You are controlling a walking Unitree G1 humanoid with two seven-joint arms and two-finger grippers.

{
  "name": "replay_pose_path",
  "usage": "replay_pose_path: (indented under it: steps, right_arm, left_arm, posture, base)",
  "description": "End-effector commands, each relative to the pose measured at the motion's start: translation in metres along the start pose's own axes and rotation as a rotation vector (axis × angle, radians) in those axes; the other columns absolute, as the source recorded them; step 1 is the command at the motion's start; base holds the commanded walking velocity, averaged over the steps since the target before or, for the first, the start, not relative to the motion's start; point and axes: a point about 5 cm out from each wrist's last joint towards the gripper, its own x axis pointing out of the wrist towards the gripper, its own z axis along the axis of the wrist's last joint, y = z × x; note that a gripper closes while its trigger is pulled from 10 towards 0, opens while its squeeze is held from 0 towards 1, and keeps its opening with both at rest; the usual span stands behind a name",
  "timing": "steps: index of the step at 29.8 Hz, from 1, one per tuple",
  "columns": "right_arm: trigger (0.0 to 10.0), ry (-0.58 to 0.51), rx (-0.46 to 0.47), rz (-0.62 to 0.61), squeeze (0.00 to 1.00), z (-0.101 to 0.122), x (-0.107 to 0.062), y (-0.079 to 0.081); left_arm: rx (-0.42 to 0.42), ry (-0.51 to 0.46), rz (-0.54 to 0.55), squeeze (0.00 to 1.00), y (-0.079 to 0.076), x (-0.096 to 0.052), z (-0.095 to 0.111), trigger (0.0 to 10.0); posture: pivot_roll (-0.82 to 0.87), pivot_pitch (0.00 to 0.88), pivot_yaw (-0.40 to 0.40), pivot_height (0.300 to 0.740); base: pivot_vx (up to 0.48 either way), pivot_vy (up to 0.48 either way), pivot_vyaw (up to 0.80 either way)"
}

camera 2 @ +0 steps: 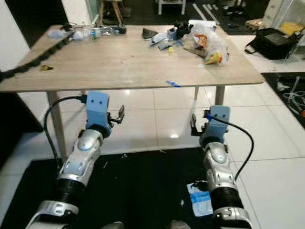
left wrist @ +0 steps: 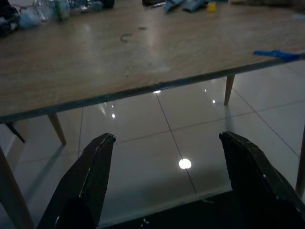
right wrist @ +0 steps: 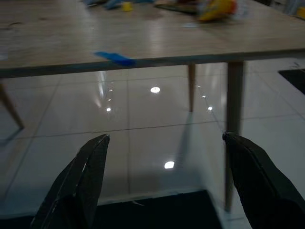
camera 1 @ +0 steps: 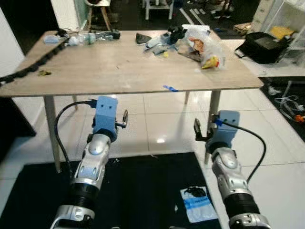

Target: Picking trash to rubbish bin

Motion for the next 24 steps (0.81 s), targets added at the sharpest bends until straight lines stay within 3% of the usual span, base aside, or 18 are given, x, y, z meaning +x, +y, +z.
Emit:
replay_pose_path:
  steps: [1, 10, 17, 24]
  right_arm:
    - [10.0, -0.015, -0.003, -0.023, 0.0, 0.003, 0.001, -0.007]
    - [10.0, -0.018, 0.002, -0.053, 0.0, 0.006, 0.003, -0.012]
    - [10.0, -0.017, 0.002, -0.067, 0.0, 0.007, 0.003, -0.016]
    - [10.0, -0.041, -0.011, -0.077, 0.0, 0.012, 0.004, -0.02]
  left_arm:
    - [0.003, 0.007, 0.0, 0.01, -0.001, 0.0, -0.003, 10.0]
    - [0.002, 0.004, -0.006, 0.01, -0.003, 0.001, -0.002, 10.0]
    - [0.003, 0.0, -0.006, 0.0, -0.003, 0.001, -0.001, 10.0]
    - [0.002, 0.001, -0.003, 0.01, -0.003, 0.001, -0.002, 10.0]
  posture:
    - [-0.11, 0.0, -0.034, 0.74]
    - [-0.11, 0.0, -0.028, 0.74]
    - [-0.11, 0.0, -0.028, 0.74]
    - [-0.11, 0.0, -0.03, 0.74]
  base:
    - [0.296, 0.0, 0.0]
    - [0.294, 0.0, 0.0]
    - [0.292, 0.0, -0.72]
    - [0.298, 0.0, 0.0]
